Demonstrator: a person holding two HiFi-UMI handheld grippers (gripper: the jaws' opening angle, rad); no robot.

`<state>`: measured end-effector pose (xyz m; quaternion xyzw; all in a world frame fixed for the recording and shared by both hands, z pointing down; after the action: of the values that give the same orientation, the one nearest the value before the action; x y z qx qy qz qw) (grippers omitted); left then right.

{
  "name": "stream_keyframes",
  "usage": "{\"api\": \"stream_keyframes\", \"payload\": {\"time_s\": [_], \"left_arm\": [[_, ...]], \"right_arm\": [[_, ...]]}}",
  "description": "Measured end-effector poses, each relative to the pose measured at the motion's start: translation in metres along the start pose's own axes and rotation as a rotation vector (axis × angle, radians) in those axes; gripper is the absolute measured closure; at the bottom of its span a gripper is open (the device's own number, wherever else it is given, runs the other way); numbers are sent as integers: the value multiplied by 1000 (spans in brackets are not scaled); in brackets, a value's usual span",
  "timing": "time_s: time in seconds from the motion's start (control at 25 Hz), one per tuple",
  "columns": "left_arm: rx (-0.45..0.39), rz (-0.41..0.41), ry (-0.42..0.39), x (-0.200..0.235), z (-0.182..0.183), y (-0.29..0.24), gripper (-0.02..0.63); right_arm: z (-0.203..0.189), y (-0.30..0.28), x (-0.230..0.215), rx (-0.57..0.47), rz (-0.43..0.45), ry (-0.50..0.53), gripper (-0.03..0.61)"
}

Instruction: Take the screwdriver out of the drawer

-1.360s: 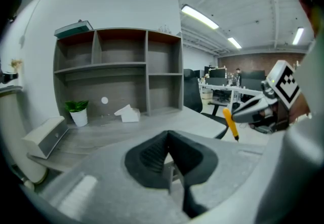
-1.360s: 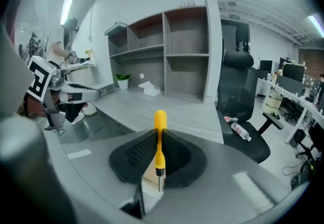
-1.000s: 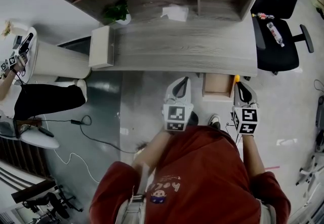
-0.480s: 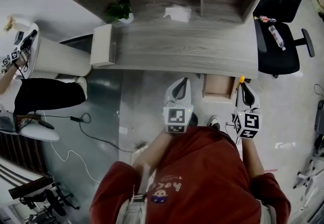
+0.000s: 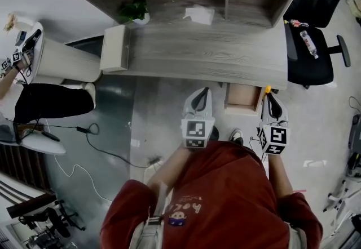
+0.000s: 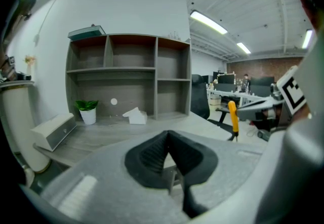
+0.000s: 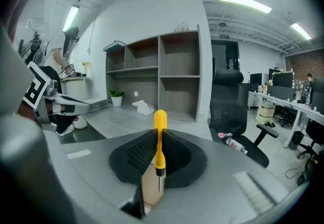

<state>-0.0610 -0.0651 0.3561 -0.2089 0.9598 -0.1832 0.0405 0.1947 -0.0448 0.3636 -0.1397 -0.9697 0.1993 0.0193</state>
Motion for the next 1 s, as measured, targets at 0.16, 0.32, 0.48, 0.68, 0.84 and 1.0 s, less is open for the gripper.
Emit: {"api": "stream_keyframes", "payload": {"time_s": [0.16,0.32,0.48,0.68,0.84,1.0], "left_arm": [[-1,5,-2,0,1,0,612],[0,8,1,2,0,0,612],[-1,8,4,0,0,0,612],[-9,14,-1,-1,1,0,612],[-9,19,-3,-2,2,0,612],[-10,19,-4,-3,2,-1,613]], "right_arm": [[1,-2,1,1,7,8,554],[3,-5,4,-11,18,25,554],[5,-5,5,-14,25,46,554],[2,-5,3,-6,25,40,554],[3,-3,2,-10,27,30,554],[4,-4,1,-10,31,36,554]]}}
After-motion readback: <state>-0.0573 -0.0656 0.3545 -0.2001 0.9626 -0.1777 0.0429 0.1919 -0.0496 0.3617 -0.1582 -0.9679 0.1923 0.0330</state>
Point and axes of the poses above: the fingertips, and each gripper's own axes: y backward along the fingers, x to its left, z out of its top, the point moved 8 cm from there along y, backward along the fingers
